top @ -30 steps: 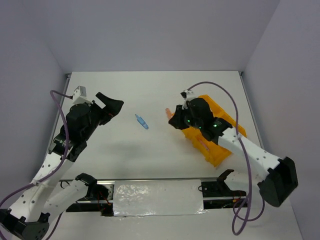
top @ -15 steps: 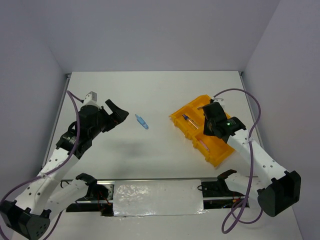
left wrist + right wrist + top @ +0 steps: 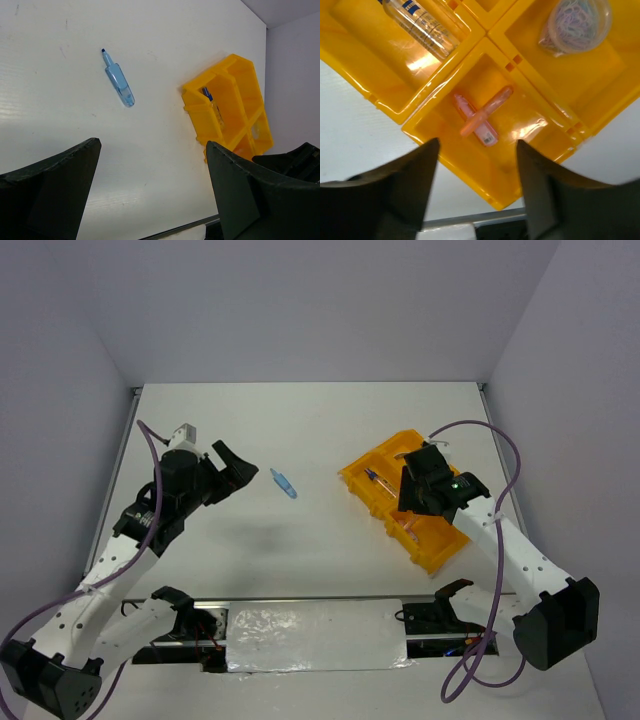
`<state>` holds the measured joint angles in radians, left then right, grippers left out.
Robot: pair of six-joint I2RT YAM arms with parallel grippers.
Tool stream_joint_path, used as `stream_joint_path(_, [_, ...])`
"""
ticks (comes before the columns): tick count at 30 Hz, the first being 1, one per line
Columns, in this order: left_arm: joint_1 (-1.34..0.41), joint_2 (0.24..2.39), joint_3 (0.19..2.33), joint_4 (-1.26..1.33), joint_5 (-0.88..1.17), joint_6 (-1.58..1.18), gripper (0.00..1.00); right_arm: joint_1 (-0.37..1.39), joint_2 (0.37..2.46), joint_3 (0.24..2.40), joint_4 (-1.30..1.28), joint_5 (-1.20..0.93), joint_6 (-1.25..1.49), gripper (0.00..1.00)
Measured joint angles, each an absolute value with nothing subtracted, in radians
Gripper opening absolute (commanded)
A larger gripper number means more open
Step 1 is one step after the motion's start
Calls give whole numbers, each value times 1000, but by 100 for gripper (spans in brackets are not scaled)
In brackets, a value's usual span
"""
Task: Sort the stationery into containers
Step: Place the pen in the storage box, then pick up the pen from the center of the board.
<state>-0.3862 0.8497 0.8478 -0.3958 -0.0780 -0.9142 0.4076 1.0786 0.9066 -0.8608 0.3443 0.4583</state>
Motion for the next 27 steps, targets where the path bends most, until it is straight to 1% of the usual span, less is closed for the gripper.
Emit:
stream_joint_path(1, [-385,851,844,-392,-75,-915,99,408,1079,907,-863,344,455,84])
stream_joint_path(2, [-384,854,839,-388,-72,-915,99,408,1078,907,-864,344,456,85])
stream_joint_path(5, [-383,877,815,-367,-65,-916,99,408,1072,907,-870,344,451,86])
stream_joint_path(9, [-387,959,776,-329,-67,-925,99,408,1034,908,-871,342,440,86])
stream_joint_path(16, [-488,1228,798,-322,-208,-1006,99,448,875,909,-838,251,410,86])
stream_joint_path(18, [-543,1329,854,-347,-282,-1037,99,455,837,908,-815,212,402,86])
stream_joint_path(22, [-620,1548,1048,-399,-397,-1088,100,467,819,890,-767,155,391,85])
stream_joint_path(24, [-627,1639,1132,-419,-436,-1108,99,479,823,875,-760,146,386,85])
stream_joint_path(27, [-626,1810,1312,-515,-493,-1134,98,492,833,846,-758,139,377,85])
